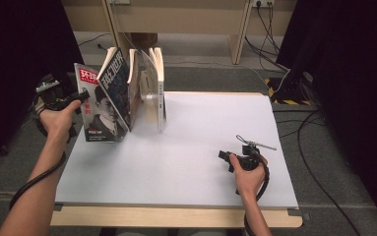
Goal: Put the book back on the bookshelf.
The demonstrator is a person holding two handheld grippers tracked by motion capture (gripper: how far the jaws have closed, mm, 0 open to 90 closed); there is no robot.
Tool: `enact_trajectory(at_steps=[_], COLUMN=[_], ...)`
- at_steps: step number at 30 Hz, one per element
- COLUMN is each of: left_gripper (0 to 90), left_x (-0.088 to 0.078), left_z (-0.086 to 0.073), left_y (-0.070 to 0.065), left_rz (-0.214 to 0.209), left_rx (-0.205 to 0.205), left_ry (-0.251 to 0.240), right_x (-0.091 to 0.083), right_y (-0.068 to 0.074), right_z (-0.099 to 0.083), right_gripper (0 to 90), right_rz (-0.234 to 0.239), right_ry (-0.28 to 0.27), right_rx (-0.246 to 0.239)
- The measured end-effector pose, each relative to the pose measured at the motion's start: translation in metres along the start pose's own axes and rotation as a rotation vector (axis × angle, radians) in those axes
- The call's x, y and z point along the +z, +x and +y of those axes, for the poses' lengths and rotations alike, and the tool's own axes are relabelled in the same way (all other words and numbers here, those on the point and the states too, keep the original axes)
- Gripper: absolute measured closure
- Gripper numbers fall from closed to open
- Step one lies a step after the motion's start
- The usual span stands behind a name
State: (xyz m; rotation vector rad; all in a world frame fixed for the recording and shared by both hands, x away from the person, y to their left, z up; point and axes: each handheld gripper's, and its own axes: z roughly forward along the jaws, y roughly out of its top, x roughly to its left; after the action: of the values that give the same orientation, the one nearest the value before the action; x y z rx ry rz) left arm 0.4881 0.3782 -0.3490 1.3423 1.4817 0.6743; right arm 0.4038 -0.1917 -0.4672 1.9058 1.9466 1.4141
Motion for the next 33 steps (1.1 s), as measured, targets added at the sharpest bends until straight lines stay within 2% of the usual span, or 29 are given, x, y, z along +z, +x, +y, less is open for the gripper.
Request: enact_trajectory(at_steps=[1,2,10,15,18,21,22,23,24,25,28,31,33], left_gripper=[62.9,63.0,63.4,65.0,65.6,70.1,71.9,74.3,76.0,76.3,79.7,81.9,83.9], left_x=[0.000,0.003,0.018,0.026,0.028,0.032,0.033,0.034,0.034,0.036,0.035,0.032,0.031], left_z=[0.000,0.002,0.007,0.011,0.012,0.015,0.016,0.017,0.017,0.017,0.021,0.023,0.022], left_y=[0.000,0.001,0.005,0.007,0.007,0.010,0.011,0.014,0.014,0.016,0.012,0.005,0.004], left_rz=[0.000,-0.006,0.009,0.017,0.032,0.034,0.019,-0.008,-0.008,-0.016,-0.017,-0.022,-0.020], left_rx=[0.000,-0.022,-0.049,-0.058,-0.040,-0.062,-0.085,-0.128,-0.128,-0.149,-0.085,-0.052,-0.048], left_ry=[0.000,0.008,0.028,0.052,0.063,0.099,0.113,0.140,0.140,0.199,0.227,0.231,0.228], right_x=[0.000,0.001,0.001,0.002,0.002,0.003,0.003,0.003,0.003,0.003,0.003,0.004,0.004], right_y=[0.000,0.000,0.000,0.000,-0.001,-0.001,-0.001,-0.001,-0.001,-0.001,0.000,-0.001,-0.001], right_z=[0.000,0.000,0.000,0.000,0.000,-0.001,-0.001,-0.001,-0.001,-0.001,-0.001,-0.001,-0.001], right_gripper=[58.5,58.4,57.8,57.7,57.5,57.1,57.1,57.1,57.1,57.1,57.1,57.1,57.1], right_rz=[0.000,-0.001,-0.001,0.002,-0.001,0.005,0.003,0.002,0.002,0.001,0.005,-0.001,-0.002], right_ry=[0.002,0.002,0.013,0.015,0.017,0.019,0.020,0.021,0.021,0.025,0.026,0.031,0.029], right_rx=[0.002,0.002,0.010,0.009,0.000,0.003,0.006,0.007,0.007,0.008,0.006,0.009,0.001])
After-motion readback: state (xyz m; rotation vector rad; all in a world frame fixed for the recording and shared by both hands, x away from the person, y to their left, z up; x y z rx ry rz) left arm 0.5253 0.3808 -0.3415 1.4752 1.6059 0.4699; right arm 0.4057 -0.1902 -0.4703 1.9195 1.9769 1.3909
